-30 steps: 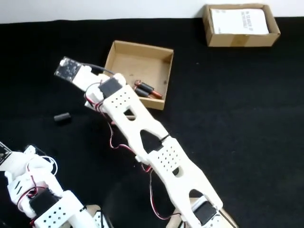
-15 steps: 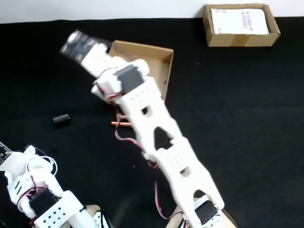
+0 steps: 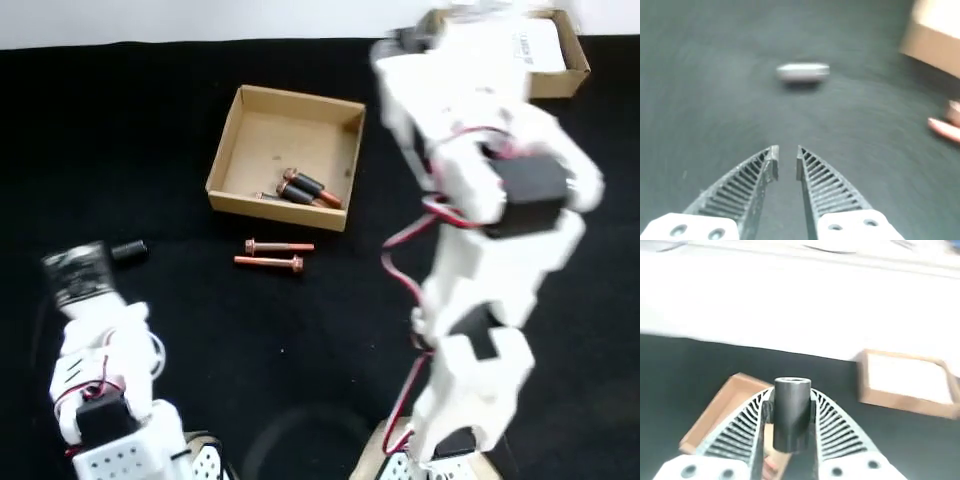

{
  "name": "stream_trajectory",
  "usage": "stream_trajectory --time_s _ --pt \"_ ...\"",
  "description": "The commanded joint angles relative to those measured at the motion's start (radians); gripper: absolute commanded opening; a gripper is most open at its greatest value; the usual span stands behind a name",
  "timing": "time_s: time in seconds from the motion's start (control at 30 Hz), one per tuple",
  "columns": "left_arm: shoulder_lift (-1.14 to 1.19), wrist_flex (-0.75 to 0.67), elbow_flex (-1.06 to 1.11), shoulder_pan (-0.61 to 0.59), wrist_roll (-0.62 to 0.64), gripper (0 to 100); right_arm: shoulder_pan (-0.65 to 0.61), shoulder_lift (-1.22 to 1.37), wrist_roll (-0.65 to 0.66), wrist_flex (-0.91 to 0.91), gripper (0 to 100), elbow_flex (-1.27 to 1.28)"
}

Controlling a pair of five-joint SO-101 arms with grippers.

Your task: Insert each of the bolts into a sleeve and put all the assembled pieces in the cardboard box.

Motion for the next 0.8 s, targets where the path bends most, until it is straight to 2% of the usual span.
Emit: stream_trajectory --time_s 0.0,0.1,0.47,0.57,0.77 --pt "0.004 0.104 -0.213 0.265 -0.157 8 0.171 -0.17 -0.038 0.013 0.6 0.214" --pt "0.088 0.12 -0.292 0.372 -0.161 8 0.303 -0.335 -0.046 0.012 0.6 0.466" --pt "0.955 0.138 -0.742 0.38 -0.164 8 0.503 -1.029 -0.043 -0.041 0.6 1.383" --pt "1.173 0.195 -0.915 0.407 -0.186 8 0.641 -1.196 -0.043 -0.182 0.6 1.633" --pt "1.537 0.361 -1.19 0.547 -0.488 8 0.924 -1.531 -0.037 -0.596 0.6 2.149"
